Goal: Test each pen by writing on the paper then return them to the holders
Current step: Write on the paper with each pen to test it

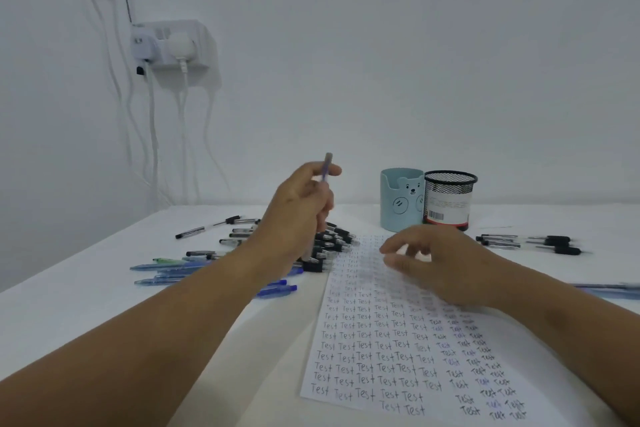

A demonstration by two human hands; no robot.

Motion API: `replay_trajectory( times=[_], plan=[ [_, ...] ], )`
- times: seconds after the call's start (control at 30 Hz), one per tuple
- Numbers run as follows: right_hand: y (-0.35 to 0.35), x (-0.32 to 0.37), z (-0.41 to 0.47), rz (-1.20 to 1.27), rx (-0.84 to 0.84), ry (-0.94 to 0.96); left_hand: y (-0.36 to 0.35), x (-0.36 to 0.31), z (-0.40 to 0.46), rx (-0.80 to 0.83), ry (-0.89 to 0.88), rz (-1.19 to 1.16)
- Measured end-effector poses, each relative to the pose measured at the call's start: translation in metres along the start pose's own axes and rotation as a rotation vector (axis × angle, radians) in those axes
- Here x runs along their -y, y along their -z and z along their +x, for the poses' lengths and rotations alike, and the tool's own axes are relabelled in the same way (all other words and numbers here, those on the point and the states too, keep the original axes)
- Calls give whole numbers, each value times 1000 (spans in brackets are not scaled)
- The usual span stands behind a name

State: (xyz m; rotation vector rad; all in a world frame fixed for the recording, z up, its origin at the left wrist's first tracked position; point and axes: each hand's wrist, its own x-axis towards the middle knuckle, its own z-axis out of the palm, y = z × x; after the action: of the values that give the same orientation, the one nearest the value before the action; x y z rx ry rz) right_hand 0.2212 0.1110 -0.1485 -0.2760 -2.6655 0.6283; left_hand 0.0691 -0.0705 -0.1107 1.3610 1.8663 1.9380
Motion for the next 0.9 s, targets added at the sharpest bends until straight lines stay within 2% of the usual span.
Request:
replay_trajectory(
  times=[0.07,0.17,0.23,0.33,0.5,0.57,0.67,0.8,0.9],
  plan=[
    [4,2,2,111,-176,-3,-15,3,8,70,84,-31],
    [7,2,5,378,-403,4,-35,13,15,184,33,210],
    [8,2,5,474,-462,25,-44,19,12,262,-44,326],
    [7,2,6,517,-477,8,-50,26,9,258,-85,363],
    [6,-2,14,645,-556,-108,-47,34,13,237,7,387],
    [7,-1,15,713,-572,-134,-46,37,15,257,40,377],
    [8,-4,16,807,-541,-148,-49,35,22,322,-41,491],
    [11,-9,16,829,-409,-145,-58,32,31,331,-235,554],
    [12,-13,14,881,-305,-149,-65,37,25,337,-240,530]
  ],
)
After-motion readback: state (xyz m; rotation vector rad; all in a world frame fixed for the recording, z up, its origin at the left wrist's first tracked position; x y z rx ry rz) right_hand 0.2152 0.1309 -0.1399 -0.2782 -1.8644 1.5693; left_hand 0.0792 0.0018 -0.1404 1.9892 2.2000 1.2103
